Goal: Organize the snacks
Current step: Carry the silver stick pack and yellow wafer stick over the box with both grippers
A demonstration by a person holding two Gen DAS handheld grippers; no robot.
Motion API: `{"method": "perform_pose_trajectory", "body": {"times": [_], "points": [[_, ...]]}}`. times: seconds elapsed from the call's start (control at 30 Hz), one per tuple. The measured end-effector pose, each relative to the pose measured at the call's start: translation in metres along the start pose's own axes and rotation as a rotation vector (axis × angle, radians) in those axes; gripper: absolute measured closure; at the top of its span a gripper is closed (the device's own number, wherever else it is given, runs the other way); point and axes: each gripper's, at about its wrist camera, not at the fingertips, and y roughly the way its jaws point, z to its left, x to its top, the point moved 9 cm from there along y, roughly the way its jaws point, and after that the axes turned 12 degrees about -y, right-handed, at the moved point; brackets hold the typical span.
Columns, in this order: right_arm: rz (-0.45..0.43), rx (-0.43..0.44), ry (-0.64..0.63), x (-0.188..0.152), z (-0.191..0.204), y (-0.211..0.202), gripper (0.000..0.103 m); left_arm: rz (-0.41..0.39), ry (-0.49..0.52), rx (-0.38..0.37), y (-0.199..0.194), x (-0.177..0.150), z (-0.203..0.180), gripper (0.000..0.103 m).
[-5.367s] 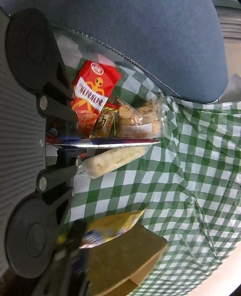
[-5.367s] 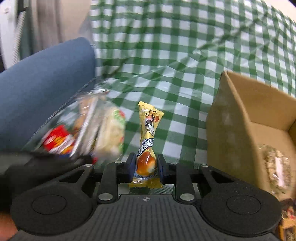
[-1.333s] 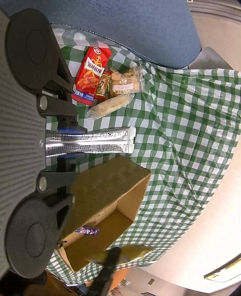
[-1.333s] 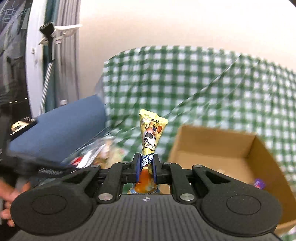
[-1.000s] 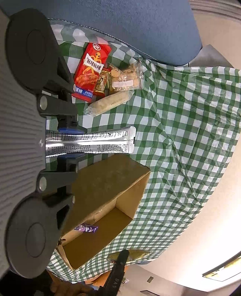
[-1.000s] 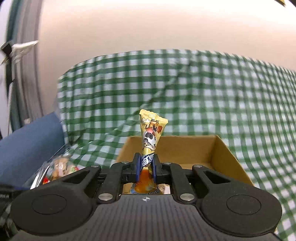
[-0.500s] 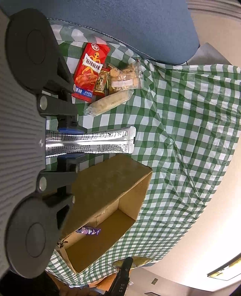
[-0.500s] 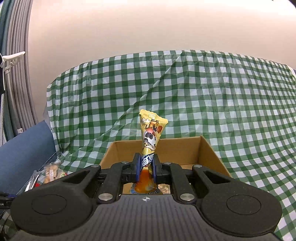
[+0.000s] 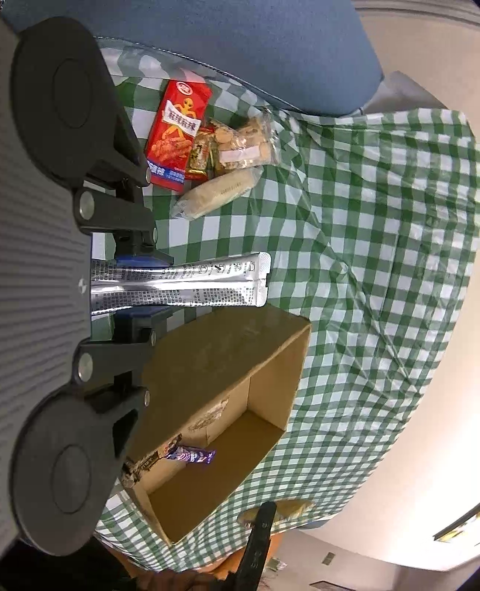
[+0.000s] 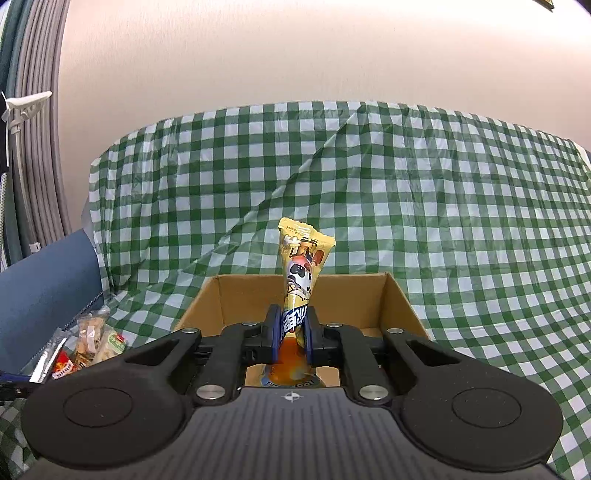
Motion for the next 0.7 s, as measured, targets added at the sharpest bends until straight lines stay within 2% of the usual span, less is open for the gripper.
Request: {"method": "perform_pose_trajectory", "body": {"times": [0.13,0.23,0.7], "points": [[0.040,-0.010,0.004,-0.005,-0.006,0.011,0.090,-0.020,-0.029,-0.018,-0.006,0.003,-0.016,0.080],[0.049,-0.009,0.016,-0.006,-0.010,0.011,0.090,-0.043,-0.003,-0.038,-0.010,0.009,-0.040,0.080],[-0.003,-0.019,0.008,0.002,-0.024,-0.008,0.090,-0.138,0.090,-0.184,-0.006,0.056,-0.194,0.080]]}}
